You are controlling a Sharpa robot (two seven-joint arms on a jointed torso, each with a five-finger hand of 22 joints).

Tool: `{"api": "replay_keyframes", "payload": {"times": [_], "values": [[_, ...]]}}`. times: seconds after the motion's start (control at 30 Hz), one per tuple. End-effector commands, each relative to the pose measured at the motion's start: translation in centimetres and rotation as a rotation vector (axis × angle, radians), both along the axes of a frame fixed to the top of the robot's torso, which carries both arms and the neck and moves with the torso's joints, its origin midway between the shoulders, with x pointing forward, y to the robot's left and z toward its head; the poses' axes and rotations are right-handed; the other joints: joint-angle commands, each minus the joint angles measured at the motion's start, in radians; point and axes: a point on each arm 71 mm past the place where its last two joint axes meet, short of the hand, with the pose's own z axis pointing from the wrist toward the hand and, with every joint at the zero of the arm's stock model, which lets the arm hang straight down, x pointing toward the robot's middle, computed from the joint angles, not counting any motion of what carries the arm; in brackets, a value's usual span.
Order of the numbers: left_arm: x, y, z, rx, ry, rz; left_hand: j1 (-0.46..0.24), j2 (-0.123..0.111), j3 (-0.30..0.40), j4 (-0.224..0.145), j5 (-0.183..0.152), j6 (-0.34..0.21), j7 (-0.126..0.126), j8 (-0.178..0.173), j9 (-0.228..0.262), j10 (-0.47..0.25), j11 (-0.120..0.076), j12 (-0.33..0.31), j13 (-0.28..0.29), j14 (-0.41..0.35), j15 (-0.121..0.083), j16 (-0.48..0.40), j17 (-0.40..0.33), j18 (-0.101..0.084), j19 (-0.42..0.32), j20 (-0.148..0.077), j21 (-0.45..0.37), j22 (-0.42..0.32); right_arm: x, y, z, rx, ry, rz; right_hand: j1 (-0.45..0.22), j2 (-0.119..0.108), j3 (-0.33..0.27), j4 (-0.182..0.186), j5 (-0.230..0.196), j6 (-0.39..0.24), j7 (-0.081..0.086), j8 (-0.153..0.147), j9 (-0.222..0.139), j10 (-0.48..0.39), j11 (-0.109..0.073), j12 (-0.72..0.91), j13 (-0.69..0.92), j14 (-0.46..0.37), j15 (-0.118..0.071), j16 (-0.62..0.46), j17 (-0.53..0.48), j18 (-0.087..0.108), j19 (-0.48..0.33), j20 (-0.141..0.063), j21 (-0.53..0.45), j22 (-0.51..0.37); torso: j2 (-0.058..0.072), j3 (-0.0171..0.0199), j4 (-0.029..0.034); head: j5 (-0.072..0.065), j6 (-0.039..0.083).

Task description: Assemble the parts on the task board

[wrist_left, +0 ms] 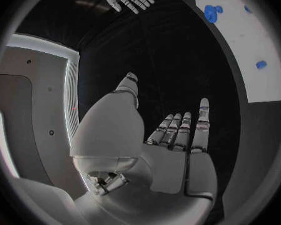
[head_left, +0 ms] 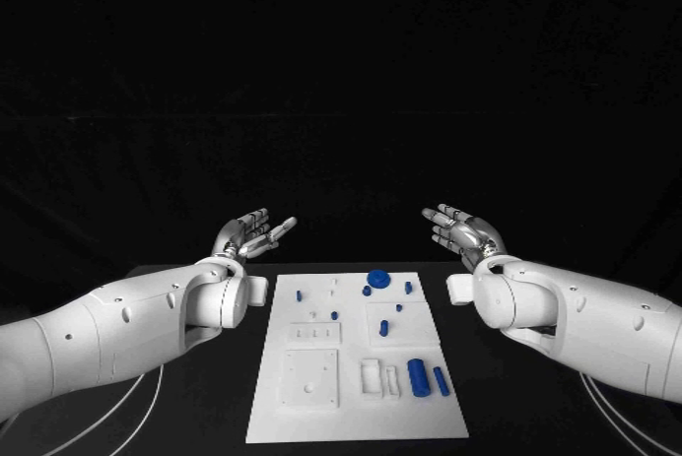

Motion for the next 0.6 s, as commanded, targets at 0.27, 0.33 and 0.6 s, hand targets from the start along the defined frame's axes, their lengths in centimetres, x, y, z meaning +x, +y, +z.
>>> {"api": "replay_keyframes", "payload": {"times": [0.27,0.33,0.6], "values": [[2.0,0.5,0.7,0.013,0.078,-0.107,0.050,0.001,0.005,0.014,0.007,0.024,0.005,0.007,0.002,0.025,0.004,0.006,0.003,0.019,0.005,0.005,0.002,0.022,0.030,0.006,0.009,0.003,2.3,-1.1,0.5,-0.045,0.160,0.273,0.114,-0.017,-0.007,-0.030,0.014,0.118,0.095,0.011,0.008,0.140,-0.008,0.010,0.008,0.146,-0.002,0.014,0.009,0.037,0.117,-0.004,0.016,0.010,0.000,-0.0003,-0.0001,0.000,0.000],[2.0,0.5,0.7,0.013,0.078,-0.107,0.049,0.006,0.008,0.012,0.006,0.028,0.005,0.007,0.003,0.031,0.004,0.006,0.003,0.022,0.005,0.005,0.003,0.022,0.030,0.006,0.009,0.003,2.5,-1.3,0.6,-0.051,0.169,0.283,0.133,-0.028,-0.009,-0.042,0.013,0.168,0.085,0.014,0.011,0.200,-0.017,0.013,0.011,0.192,-0.009,0.015,0.010,0.042,0.168,-0.009,0.021,0.013,0.000,-0.0003,-0.0001,0.000,0.000],[1.7,0.7,1.0,-0.006,0.072,-0.144,-0.003,0.104,0.020,-0.141,-0.005,0.201,0.001,0.013,0.010,0.171,0.011,0.012,0.009,0.129,0.008,0.010,0.008,0.038,0.121,0.006,0.024,0.011,3.5,-2.4,1.5,-0.382,-0.037,0.254,0.178,-0.055,0.018,-0.085,0.008,0.537,0.031,0.029,0.027,0.665,-0.081,0.030,0.031,0.637,-0.072,0.034,0.032,0.034,0.541,-0.065,0.068,0.035,0.000,-0.0052,0.0029,0.011,-0.032]]}}
